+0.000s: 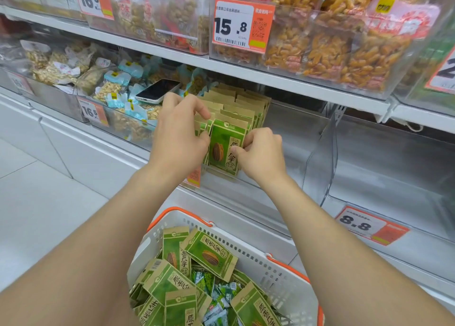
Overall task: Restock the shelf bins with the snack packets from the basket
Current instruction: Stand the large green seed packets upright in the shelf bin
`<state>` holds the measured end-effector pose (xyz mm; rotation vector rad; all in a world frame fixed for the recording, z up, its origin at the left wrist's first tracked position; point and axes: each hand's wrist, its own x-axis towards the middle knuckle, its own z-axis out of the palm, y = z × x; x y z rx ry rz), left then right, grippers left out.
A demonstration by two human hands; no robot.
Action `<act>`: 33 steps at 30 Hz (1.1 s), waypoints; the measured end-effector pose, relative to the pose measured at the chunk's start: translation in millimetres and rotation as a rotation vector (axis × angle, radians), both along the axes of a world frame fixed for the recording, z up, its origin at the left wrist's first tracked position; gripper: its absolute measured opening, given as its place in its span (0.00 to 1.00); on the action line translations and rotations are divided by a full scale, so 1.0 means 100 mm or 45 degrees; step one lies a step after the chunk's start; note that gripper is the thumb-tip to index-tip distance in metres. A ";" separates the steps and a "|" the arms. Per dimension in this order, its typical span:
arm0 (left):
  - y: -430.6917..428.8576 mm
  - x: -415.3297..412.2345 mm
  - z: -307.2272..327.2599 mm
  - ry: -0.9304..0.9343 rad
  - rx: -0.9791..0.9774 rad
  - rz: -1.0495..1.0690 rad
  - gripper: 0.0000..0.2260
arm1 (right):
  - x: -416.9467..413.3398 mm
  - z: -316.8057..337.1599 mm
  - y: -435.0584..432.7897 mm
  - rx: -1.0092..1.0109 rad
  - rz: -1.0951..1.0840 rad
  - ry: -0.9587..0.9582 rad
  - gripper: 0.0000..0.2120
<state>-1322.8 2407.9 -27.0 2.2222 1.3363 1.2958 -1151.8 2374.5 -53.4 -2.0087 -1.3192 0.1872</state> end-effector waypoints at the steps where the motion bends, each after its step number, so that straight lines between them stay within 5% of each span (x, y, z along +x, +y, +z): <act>1: -0.02 -0.01 -0.02 0.013 0.018 -0.008 0.15 | 0.00 -0.01 0.01 -0.035 0.013 -0.026 0.18; 6: -0.14 -0.04 -0.05 0.069 0.005 -0.058 0.10 | 0.06 0.03 -0.09 -0.147 0.013 -0.167 0.23; 10: -0.30 -0.09 -0.04 0.123 -0.107 -0.090 0.08 | 0.04 0.20 -0.40 0.005 0.029 -0.385 0.10; 14: -0.46 -0.08 -0.15 0.477 -0.228 -0.258 0.13 | -0.16 0.31 -0.90 0.235 0.289 -0.342 0.03; 18: -0.64 0.05 -0.50 1.249 -0.447 -0.567 0.11 | -0.25 -0.01 -1.30 -0.176 0.612 -0.404 0.03; 22: -0.80 0.25 -0.99 1.757 -0.643 -0.715 0.11 | -0.14 -0.42 -1.44 -0.672 0.839 -0.637 0.03; 26: -0.98 0.37 -1.42 2.026 -0.748 -0.773 0.15 | -0.13 -0.68 -1.57 -0.864 0.979 -0.781 0.16; 28: -1.07 0.34 -1.61 2.092 -0.817 -0.768 0.08 | -0.17 -0.77 -1.63 -0.917 1.037 -0.814 0.13; 33: -1.19 0.13 -2.03 2.282 -0.811 -0.747 0.14 | -0.30 -0.85 -1.68 -0.922 1.119 -0.808 0.07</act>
